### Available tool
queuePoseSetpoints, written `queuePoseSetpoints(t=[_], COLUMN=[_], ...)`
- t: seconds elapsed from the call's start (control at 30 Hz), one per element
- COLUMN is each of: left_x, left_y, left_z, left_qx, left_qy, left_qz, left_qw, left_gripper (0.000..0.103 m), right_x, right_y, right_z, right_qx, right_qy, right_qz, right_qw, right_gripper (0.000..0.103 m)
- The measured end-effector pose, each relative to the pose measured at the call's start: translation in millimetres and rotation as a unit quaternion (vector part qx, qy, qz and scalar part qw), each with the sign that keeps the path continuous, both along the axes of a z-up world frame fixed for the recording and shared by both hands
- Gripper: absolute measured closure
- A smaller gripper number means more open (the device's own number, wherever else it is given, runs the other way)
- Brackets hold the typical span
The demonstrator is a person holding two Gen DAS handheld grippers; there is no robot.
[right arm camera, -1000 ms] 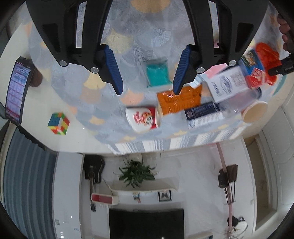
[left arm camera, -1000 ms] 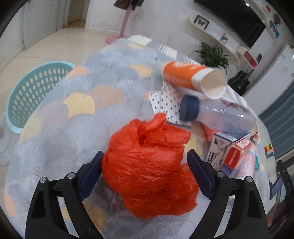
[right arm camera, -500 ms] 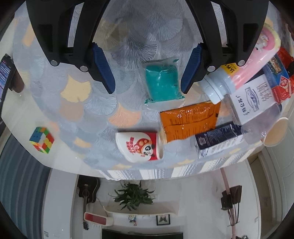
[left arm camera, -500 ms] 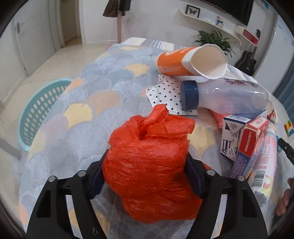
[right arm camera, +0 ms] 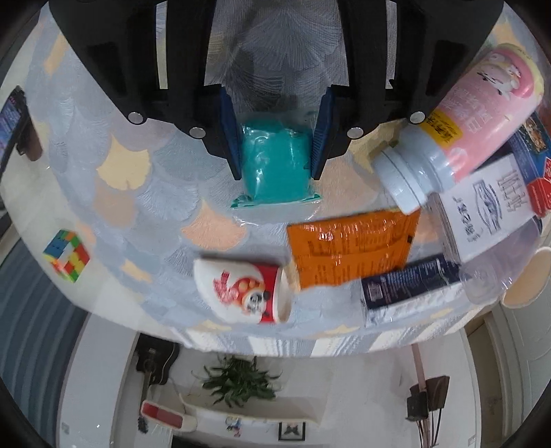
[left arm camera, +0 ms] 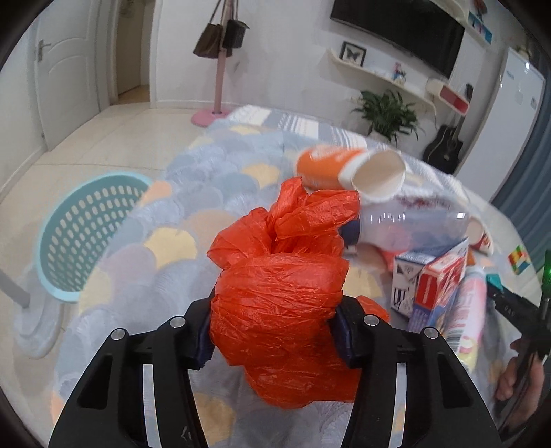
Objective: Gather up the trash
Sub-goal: 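Carry both items over the blue basket and open both tools to drop them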
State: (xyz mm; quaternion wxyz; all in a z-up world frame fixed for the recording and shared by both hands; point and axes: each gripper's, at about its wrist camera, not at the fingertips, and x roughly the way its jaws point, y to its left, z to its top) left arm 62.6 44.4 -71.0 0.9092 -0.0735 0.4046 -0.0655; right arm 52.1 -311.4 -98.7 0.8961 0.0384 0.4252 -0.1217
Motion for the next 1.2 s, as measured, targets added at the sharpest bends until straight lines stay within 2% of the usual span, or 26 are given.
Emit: queuePoseSetpoints(t=[0.13,0.3,0.47,0.6,0.73,0.87,1.0,1.2], left_x=[-3.9,-4.4,2.5,11.3,27.1,46.0,67.8,95.1], left_y=[21.2,56.0,109.1,162.9,209.1,246.8,269.1,285.6], left_z=[26.7,65.1,88.5,94.4,82.5,51.2,15.6,-29.6], left_qx=[-0.009,-0.002,0.004,0.0,0.001,-0.002,-0.004,-0.001], left_qy=[-0.024,-0.051,-0.077,-0.087,-0.078,-0.047,-0.015,0.029], left_qz=[0.015,0.04,0.078,0.123,0.163,0.198,0.217,0.217], left_qw=[0.9996,0.9979,0.9939,0.9885,0.9835,0.9791,0.976,0.9758], left_gripper=[0.051,0.051,0.051,0.051,0.051,0.051,0.051,0.049], right_x=[-2.2,2.5,17.1,35.3,54.1,80.6,102.9,137.1], right_y=[16.1,48.2,119.4,192.6,273.3,350.1,402.4,448.6], right_z=[38.9,89.3,129.2,145.3,140.4,116.2,84.9,35.4], right_qx=[-0.009,-0.005,-0.016,0.013,0.029,0.047,0.058,0.086], right_qy=[-0.043,-0.083,-0.112,-0.123,-0.118,-0.086,-0.047,0.031], right_qz=[0.013,0.049,0.123,0.2,0.273,0.335,0.364,0.376], right_qw=[0.999,0.995,0.986,0.972,0.954,0.937,0.928,0.922], right_gripper=[0.068,0.068,0.068,0.068,0.068,0.068,0.068,0.068])
